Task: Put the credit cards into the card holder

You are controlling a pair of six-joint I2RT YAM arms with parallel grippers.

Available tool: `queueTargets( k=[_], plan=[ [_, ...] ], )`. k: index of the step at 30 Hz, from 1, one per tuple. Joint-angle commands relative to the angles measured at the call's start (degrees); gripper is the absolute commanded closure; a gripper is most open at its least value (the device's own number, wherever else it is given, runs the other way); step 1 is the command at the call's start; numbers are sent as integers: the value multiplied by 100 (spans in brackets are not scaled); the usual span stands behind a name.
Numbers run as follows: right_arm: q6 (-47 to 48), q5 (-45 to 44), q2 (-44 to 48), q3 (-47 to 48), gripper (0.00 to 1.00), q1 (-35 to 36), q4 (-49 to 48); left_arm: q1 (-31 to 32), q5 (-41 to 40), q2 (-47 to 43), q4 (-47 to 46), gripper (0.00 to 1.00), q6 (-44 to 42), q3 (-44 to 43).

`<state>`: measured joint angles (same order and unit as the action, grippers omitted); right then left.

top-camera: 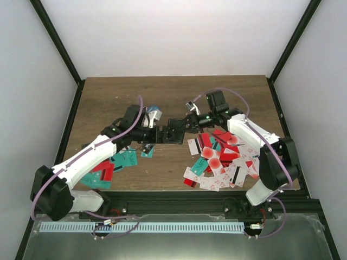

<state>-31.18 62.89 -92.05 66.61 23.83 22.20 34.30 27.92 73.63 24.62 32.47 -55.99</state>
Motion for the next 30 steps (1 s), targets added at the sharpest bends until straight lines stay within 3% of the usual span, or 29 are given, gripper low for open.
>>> queueTargets(
  k=[1, 4, 9, 12, 23, 27, 30],
  plan=[
    [-89, 190, 274, 161, 99, 60, 177, 50, -1, 210, 56, 10, -217, -405],
    [-79, 272, 348, 136, 99, 92, 158, 50, -236, 273, 206, 14, -312, -481],
    [-6, 337, 436, 96, 99, 147, 188, 50, -676, 305, 334, 41, -360, -588],
    [-11, 317, 474, 21, 99, 150, 177, 48, -714, 225, 262, 52, -336, -559],
    [-108, 342, 515, -214, 99, 157, -31, 32, -626, -147, 174, 76, -312, -336],
    [-191, 419, 464, -374, 99, 173, -275, 15, -647, -208, 187, 95, -304, -273],
    [-205, 455, 403, -502, 99, 191, -473, 3, -665, -236, 199, 96, -270, -255]
  ],
)
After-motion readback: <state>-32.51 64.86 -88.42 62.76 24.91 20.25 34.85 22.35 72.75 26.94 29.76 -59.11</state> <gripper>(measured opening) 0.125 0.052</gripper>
